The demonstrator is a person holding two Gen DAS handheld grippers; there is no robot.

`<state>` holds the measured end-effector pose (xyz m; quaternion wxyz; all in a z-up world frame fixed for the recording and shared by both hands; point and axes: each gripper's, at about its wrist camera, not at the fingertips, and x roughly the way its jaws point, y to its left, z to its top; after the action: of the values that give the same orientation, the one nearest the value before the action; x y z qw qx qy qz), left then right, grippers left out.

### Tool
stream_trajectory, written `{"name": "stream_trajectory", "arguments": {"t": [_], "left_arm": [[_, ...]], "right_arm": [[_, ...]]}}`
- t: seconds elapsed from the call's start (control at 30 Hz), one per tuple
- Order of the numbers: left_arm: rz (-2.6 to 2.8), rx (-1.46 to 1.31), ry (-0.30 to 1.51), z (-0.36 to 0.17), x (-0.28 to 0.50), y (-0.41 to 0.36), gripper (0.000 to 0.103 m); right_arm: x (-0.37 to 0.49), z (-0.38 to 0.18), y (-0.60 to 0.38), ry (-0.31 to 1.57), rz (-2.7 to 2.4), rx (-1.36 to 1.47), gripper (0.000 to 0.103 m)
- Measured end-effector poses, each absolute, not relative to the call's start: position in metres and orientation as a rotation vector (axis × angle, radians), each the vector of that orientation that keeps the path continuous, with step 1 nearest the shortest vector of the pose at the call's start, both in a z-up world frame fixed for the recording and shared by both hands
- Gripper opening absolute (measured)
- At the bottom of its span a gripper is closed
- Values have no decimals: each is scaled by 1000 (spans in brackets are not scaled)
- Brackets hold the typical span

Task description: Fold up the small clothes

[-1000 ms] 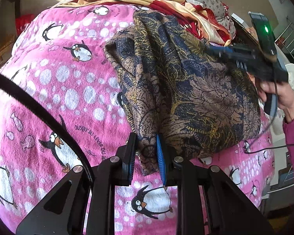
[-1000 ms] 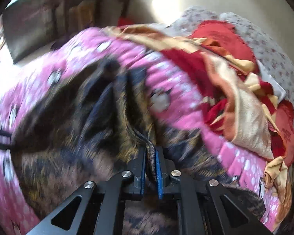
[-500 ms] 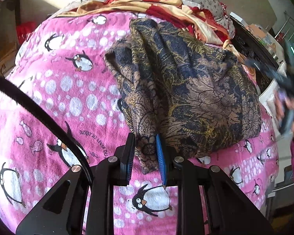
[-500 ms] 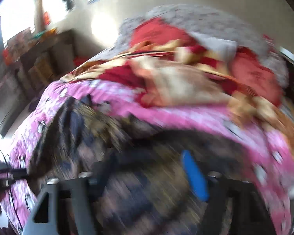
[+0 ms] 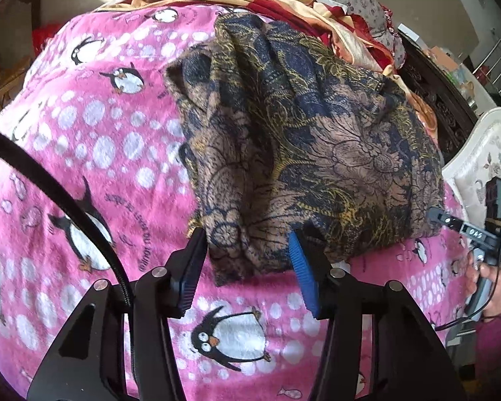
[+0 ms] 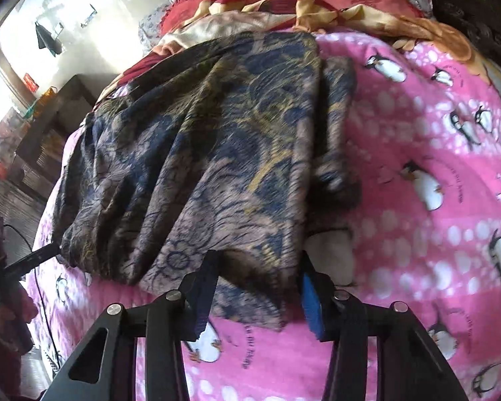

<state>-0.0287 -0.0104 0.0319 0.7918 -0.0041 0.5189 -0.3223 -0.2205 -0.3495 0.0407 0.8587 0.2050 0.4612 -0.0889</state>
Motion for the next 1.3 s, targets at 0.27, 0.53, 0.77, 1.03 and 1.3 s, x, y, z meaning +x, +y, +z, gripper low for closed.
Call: {"name": "stream_trajectory", "arguments": {"t": [0.27,0.53,0.77,1.03,1.3], "left_arm": [[-766,59,1095,54,-35,-3,6],[-700,62,1137,35,-36,27,6],[-683,91,1122,32,-34,26,6],[-655,168,1044,64,-37,23,7],[-655,125,988,73,-24,-4,43]], "right_arm": [[-241,75,-345,947,-171,324,3],[-265,70,-362,1018,-206,337,3],[-257,51,-359,1129,-190,305,3],[-229,121,-336,1029,-185,156,41],[-109,128,-267,949,-77,-67,41]]}}
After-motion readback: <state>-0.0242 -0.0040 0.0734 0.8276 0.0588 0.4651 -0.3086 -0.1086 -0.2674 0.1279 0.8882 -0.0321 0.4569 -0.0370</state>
